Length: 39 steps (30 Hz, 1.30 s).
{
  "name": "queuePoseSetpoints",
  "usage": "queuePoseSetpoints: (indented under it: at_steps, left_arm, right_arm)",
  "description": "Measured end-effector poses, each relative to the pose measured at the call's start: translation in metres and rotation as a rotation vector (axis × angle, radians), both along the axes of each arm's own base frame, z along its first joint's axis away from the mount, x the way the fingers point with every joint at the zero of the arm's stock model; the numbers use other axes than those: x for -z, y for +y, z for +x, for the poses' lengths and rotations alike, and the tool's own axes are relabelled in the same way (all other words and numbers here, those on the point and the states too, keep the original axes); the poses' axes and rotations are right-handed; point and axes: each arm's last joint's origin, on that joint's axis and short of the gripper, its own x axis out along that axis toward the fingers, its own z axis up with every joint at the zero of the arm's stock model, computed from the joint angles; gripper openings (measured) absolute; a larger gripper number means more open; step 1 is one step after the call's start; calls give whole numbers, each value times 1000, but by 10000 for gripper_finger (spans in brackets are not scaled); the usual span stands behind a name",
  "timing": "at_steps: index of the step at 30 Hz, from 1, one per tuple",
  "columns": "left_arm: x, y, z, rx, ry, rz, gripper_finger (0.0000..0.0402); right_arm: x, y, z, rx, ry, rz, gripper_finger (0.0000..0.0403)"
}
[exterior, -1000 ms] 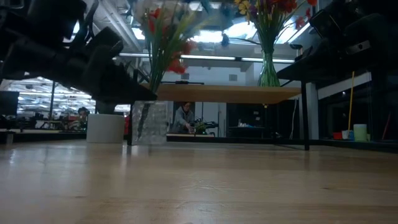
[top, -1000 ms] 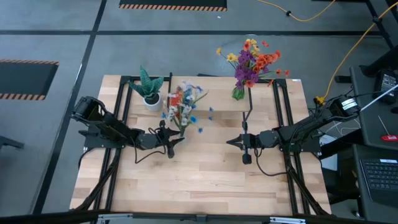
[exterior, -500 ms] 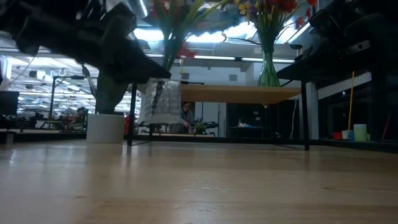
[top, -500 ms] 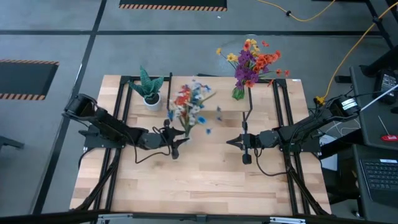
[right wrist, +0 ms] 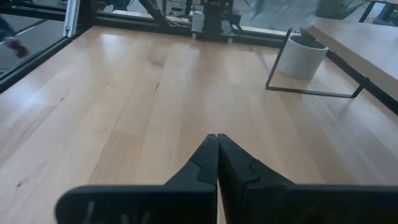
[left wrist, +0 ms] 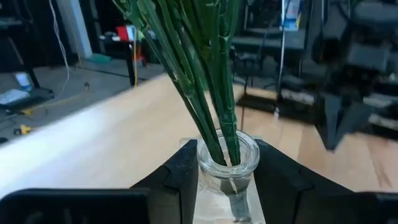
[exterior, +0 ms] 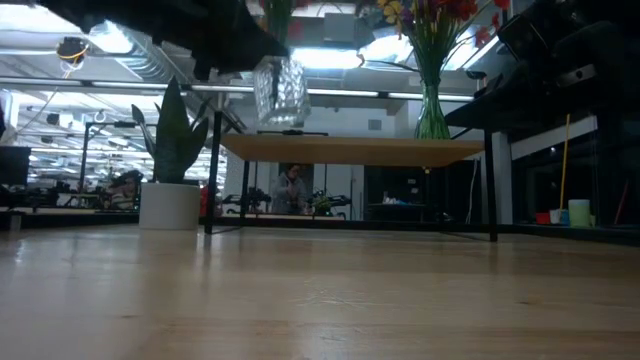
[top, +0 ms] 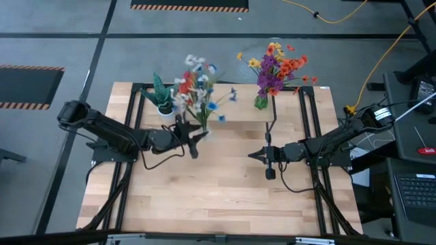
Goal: Pick and place flowers into a vace then onto a shelf
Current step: Put the transparent flower vase on the shelf
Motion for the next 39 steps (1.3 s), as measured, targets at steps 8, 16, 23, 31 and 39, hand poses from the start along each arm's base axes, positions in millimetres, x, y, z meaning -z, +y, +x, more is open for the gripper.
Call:
queuePoseSetpoints:
  at_steps: [8, 16, 23, 31, 39]
  left_arm:
    - [-28, 20, 5, -78, 26, 48, 119]
    - [-44, 52, 8, -265, 56, 56, 119]
    - [-43, 71, 12, -321, 62, 70, 119]
    - [-38, 91, 18, -394, 62, 88, 119]
    - [-32, 113, 34, -376, 73, 48, 119]
  right_arm:
    - [0, 0, 0, 0, 0, -3, 2]
    - [0, 0, 0, -1, 1, -3, 2]
    - [0, 0, 0, -1, 2, -4, 3]
    - [0, 0, 0, -1, 2, -5, 3]
    - [0, 0, 0, -8, 1, -28, 3]
